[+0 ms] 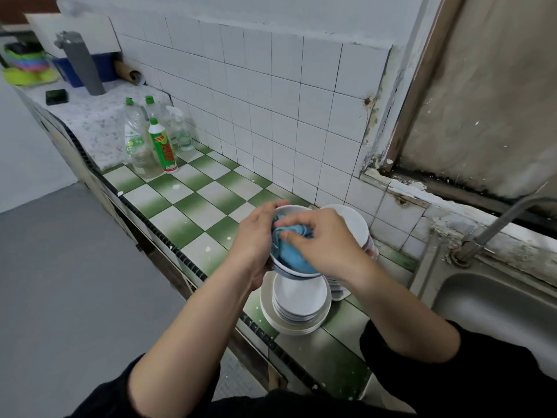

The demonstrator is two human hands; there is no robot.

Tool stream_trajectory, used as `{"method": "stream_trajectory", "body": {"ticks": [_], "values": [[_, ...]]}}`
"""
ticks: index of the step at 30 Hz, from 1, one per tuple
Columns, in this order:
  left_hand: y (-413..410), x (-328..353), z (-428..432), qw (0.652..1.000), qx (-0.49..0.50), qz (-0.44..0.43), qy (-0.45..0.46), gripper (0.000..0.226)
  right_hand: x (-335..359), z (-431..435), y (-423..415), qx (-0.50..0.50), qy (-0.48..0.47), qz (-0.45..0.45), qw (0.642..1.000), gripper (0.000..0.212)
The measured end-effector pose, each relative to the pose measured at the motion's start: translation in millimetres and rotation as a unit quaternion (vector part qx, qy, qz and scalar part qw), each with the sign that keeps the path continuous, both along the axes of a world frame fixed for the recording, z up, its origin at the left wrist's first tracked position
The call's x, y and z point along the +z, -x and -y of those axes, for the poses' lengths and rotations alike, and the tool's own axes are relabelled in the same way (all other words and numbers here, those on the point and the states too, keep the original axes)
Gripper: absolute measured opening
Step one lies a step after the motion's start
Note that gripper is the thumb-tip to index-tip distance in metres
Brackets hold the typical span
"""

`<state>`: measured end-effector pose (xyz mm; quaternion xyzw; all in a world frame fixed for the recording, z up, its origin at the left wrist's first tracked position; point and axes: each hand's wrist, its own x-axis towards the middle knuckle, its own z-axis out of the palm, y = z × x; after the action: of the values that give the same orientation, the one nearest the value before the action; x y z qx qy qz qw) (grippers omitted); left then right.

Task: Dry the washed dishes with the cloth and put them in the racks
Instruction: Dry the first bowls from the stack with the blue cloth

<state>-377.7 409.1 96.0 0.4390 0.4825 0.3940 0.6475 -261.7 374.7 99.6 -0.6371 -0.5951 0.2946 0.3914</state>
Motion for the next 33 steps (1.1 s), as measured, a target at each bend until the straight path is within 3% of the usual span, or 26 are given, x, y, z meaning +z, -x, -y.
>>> {"method": "stream_trajectory", "body": {"ticks": [4,8,11,14,16,19,22,27,33], "values": [[10.8,-1.6,-3.4,0.999,-0.038,0.000,0.038,0.036,21.8,1.3,-14.4,0.220,0.048,0.123,0.966,0.018],[12.4,-6.5,-3.1,0.995,-0.073,0.002,0.075,0.034,50.9,-1.5,-25.7,0.382,0.070,0.313,0.867,0.021],[11.2,-10.3,-2.4,0.993,-0.074,0.011,0.093,0.035,49.4,-13.3,-32.0,0.379,0.064,0.485,0.785,0.028],[14.6,-10.9,-3.0,0.990,-0.080,0.018,0.113,0.034,35.2,-21.7,-33.4,0.387,-0.077,0.574,0.717,0.035],[18.0,-10.8,-3.4,0.988,-0.086,0.025,0.126,0.030,27.9,-25.9,-34.7,0.402,-0.230,0.554,0.691,0.029],[21.1,-11.8,-6.5,0.985,-0.110,0.031,0.126,0.029,24.4,-27.6,-33.5,0.405,-0.292,0.525,0.689,0.022],[24.9,-10.9,-11.2,0.989,-0.100,0.022,0.107,0.032,26.9,-28.2,-29.5,0.398,-0.130,0.573,0.704,0.037],[24.5,-10.9,-18.8,0.996,-0.056,-0.002,0.076,0.030,48.6,-20.9,-23.1,0.384,0.064,0.450,0.804,0.023],[21.1,-11.9,-17.7,0.998,-0.018,-0.009,0.065,0.031,34.0,-21.2,-11.4,0.284,0.122,0.241,0.920,0.016]]}}
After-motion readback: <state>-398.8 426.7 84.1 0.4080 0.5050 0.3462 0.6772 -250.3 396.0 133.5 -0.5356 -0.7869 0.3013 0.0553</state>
